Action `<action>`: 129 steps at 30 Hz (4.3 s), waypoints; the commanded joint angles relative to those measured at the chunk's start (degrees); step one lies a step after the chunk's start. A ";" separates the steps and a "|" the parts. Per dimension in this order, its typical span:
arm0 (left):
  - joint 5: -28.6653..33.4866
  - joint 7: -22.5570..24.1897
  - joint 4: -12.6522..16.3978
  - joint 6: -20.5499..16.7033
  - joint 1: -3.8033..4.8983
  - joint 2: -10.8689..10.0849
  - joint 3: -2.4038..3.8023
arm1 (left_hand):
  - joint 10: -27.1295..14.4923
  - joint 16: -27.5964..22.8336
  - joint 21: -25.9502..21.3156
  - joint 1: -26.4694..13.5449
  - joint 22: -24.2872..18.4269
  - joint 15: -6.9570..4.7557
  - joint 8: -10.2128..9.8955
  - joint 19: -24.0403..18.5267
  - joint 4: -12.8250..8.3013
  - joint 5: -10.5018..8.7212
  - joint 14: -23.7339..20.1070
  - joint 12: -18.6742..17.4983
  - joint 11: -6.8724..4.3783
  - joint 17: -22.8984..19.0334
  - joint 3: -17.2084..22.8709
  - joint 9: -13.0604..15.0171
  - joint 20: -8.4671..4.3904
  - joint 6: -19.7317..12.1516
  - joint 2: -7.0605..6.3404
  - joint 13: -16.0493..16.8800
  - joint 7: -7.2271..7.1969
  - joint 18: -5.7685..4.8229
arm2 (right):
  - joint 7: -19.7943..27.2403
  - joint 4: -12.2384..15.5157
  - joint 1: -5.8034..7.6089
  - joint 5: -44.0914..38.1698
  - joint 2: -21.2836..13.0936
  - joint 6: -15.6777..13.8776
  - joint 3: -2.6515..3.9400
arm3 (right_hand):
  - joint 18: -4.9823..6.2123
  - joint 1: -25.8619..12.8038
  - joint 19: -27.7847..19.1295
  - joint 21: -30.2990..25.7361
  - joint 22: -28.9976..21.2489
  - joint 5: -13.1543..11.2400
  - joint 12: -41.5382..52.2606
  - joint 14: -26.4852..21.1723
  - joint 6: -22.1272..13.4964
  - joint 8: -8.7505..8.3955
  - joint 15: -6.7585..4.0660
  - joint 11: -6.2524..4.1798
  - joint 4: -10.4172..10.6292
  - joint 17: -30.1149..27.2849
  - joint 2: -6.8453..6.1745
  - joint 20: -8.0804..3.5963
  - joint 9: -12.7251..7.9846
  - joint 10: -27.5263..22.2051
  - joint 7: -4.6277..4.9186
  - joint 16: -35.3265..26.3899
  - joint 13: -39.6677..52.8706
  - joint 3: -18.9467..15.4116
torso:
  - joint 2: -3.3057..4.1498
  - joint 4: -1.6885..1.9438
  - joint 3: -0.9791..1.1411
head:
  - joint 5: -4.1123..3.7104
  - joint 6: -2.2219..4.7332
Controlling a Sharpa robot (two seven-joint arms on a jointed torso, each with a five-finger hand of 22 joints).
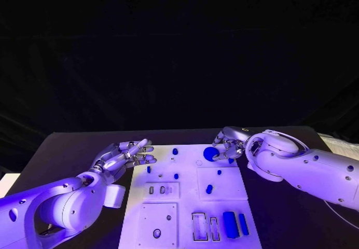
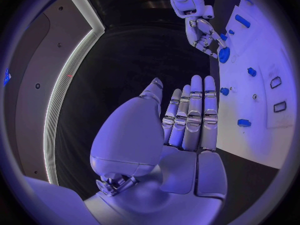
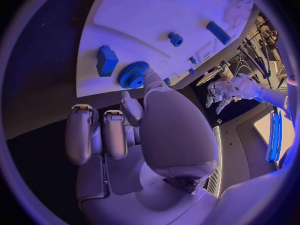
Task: Assemble the parts on the task board
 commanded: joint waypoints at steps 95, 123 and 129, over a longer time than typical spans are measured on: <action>0.13 -0.49 -0.16 1.87 0.09 0.52 0.04 | -0.41 -0.28 -0.42 0.18 -0.12 0.34 -0.34 -0.17 -0.47 -0.24 -0.25 -0.41 0.08 0.16 0.08 -0.03 0.38 -0.25 0.44 -0.07 0.19 0.68 | 0.39 -2.32 -2.04 -8.78 15.83 -6.29 -2.04 | -2.09 -0.18 2.63 4.14 7.61 2.97 13.79 5.08 7.39 1.38 -0.51 -1.14 -4.79 10.77 3.58 -0.55 0.41 4.53 -1.28 2.68 14.30 12.35 | 0.13 0.25 0.02 | 2.06 -1.67; 0.13 -0.85 -0.04 1.69 0.09 0.40 0.04 | -0.65 -0.66 -0.59 -0.05 -0.29 0.44 -0.66 -0.27 -0.50 -0.30 -0.40 -0.60 0.19 0.43 -0.06 -0.03 0.46 -0.39 0.48 -0.08 0.32 0.67 | -0.26 -3.39 -2.07 -7.19 16.09 -4.22 -2.24 | -2.04 -11.72 2.43 4.05 7.57 4.83 9.75 5.15 -0.42 -1.24 1.54 1.11 0.16 11.25 2.53 1.51 0.25 2.76 1.04 2.95 12.20 8.53 | 0.11 0.27 -0.06 | 2.03 -1.70; 0.13 -0.92 -0.10 1.71 0.09 0.25 0.04 | -0.74 -0.73 -0.63 -0.11 -0.32 0.47 -0.73 -0.29 -0.50 -0.31 -0.43 -0.63 0.24 0.47 -0.12 -0.04 0.48 -0.45 0.44 -0.09 0.38 0.66 | 5.34 -2.00 -2.13 -3.71 14.16 -12.98 -2.23 | -2.18 -10.43 2.75 4.41 8.24 7.40 10.88 5.35 0.08 -1.47 1.26 0.83 -0.79 12.11 2.73 1.20 0.18 3.29 0.82 3.49 13.01 9.31 | 0.05 0.10 0.01 | 1.96 -1.59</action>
